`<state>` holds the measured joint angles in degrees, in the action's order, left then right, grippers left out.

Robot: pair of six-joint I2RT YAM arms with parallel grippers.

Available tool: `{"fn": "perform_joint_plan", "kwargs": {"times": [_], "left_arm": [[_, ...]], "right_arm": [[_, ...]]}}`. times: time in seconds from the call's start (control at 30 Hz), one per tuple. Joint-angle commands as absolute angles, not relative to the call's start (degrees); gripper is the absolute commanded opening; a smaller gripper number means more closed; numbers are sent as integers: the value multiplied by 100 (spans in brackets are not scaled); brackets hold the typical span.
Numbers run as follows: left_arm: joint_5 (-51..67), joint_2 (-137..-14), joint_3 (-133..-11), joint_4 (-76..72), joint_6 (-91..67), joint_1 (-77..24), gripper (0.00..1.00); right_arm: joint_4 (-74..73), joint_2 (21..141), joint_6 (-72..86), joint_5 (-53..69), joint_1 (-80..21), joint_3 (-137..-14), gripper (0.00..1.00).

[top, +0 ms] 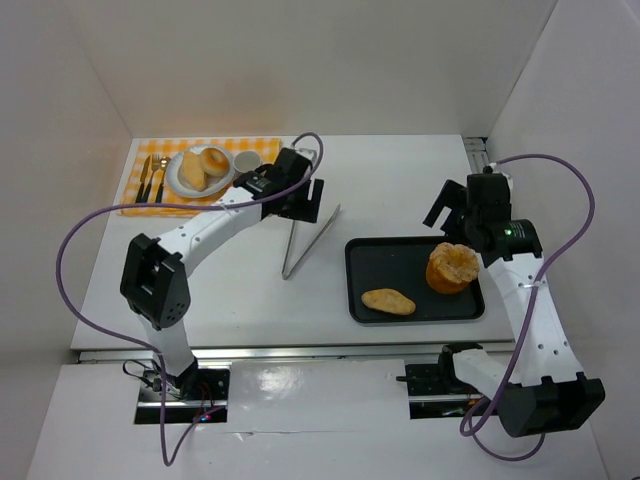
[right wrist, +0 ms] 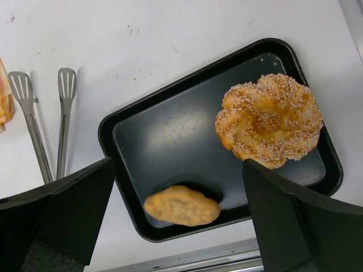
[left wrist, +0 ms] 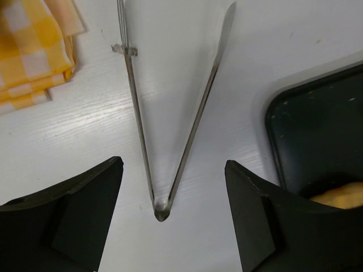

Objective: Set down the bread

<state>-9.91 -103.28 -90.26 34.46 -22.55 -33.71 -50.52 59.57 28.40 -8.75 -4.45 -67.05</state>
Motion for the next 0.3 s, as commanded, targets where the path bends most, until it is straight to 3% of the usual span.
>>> {"fn": "perform_joint_plan", "kwargs": {"times": [0.0, 0.27], "left_arm": [[-782, -9652, -9492, 3376, -2259, -3278, 86], [-475, -9282, -9291, 2857, -2416, -2979, 89]], "right_arm": [[-4975, 5968, 2742, -931, -431, -6654, 100], [-4922, 6021, 2681, -984, -431, -6539, 100]]}}
